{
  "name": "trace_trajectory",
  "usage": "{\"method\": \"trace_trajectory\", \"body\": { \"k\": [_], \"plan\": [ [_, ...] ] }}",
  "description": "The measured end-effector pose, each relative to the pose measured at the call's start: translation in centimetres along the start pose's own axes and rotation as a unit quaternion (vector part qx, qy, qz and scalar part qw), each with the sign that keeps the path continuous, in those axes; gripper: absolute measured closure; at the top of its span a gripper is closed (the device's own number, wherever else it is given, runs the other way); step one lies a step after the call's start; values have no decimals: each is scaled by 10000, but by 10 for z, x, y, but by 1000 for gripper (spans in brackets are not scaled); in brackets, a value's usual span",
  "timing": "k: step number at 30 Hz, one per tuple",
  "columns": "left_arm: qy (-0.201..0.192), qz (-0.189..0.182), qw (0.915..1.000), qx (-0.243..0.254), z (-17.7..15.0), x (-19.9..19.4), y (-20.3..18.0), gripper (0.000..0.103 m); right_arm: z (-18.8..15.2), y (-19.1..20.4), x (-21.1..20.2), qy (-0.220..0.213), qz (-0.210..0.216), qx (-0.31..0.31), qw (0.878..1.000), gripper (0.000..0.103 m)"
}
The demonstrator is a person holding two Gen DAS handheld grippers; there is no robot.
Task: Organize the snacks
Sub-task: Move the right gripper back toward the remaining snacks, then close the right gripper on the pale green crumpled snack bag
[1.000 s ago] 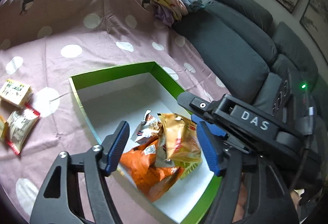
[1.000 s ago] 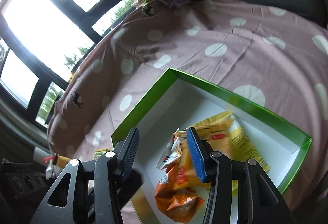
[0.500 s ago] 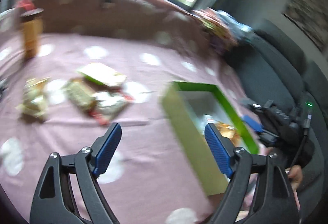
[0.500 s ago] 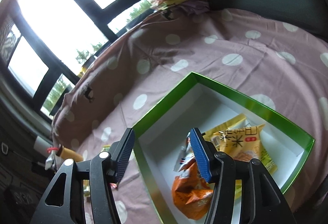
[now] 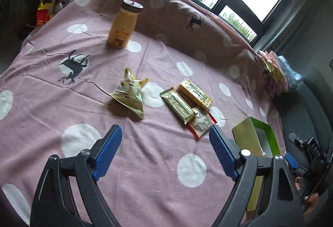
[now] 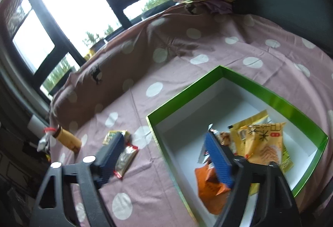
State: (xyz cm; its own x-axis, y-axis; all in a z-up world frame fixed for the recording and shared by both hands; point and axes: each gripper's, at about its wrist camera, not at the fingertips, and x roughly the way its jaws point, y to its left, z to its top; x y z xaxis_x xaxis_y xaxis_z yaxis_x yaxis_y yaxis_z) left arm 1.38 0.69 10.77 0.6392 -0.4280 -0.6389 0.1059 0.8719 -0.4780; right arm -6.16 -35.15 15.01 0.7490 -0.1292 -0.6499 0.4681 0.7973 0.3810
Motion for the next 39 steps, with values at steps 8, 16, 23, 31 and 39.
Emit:
{"method": "trace_trajectory", "body": {
  "k": [8,16,23,31,39],
  "plan": [
    [-269,-198,9990,-297,8,-21,19,3,-16,43,3,48,-69,-716,9974,12],
    [-344,-123,9976,-585,14,-34,47,3,-29,64,8,175,173,-746,9969,12],
    [-322,476,9962,-661,17,-37,69,3,-44,82,27,604,429,-895,9932,12],
    [-226,1157,9913,-593,19,-32,82,3,-62,108,49,1040,563,-1120,9866,12],
    [-364,1515,9848,-772,23,-34,94,4,-68,159,111,1776,850,-1531,9684,12]
  ]
}}
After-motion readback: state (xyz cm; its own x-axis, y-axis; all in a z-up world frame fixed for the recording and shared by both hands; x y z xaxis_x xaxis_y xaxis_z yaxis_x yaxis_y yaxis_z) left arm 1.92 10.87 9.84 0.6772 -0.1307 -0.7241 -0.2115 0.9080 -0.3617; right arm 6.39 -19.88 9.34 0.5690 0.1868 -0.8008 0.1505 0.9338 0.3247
